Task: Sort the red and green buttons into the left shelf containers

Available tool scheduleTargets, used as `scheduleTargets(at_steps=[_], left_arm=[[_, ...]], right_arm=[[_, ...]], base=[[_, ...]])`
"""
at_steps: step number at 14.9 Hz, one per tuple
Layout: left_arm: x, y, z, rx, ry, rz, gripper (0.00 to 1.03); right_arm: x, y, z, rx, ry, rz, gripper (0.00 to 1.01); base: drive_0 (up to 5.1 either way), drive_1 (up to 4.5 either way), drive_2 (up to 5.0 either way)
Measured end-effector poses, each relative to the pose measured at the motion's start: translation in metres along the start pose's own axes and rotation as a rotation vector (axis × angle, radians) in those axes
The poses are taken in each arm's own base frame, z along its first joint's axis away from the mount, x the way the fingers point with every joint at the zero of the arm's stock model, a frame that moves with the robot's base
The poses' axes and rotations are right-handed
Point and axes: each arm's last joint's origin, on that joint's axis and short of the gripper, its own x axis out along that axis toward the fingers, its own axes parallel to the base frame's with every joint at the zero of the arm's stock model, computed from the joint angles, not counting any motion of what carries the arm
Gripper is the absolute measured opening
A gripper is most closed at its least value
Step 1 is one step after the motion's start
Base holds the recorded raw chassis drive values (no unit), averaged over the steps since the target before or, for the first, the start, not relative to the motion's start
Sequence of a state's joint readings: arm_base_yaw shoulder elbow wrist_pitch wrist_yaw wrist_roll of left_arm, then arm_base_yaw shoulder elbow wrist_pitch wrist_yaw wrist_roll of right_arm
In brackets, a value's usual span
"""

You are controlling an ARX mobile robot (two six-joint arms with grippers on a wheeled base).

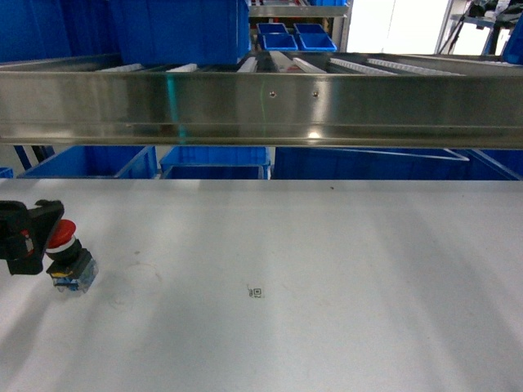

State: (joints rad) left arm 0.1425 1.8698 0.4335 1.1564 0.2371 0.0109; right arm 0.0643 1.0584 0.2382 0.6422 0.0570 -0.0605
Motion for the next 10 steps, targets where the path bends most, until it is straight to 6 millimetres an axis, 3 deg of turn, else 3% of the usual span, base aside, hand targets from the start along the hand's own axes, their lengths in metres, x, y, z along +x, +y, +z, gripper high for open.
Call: scheduleTargets(at_steps=[3,7,10], left_arm=[[0.003,0.011,-0.001,-0.018,0.018,-0.006,0.98],[0.005,0.008,0.033,-0.050,-0.069,0.003,0.98],[0.005,0.007,0.036,-0.068,-0.077,-0.002,0.98]], right_arm=[[0.000,0.000,0.000,0.000,0.000,0.000,0.26],[0.000,0.000,0.000,0.000,0.000,-0.002,0.26],[0.000,0.000,0.000,0.000,0.000,-0.002,0.26]], base=[[0.0,0.00,0.0],[0.0,0.00,0.0],[0.0,0.00,0.0]])
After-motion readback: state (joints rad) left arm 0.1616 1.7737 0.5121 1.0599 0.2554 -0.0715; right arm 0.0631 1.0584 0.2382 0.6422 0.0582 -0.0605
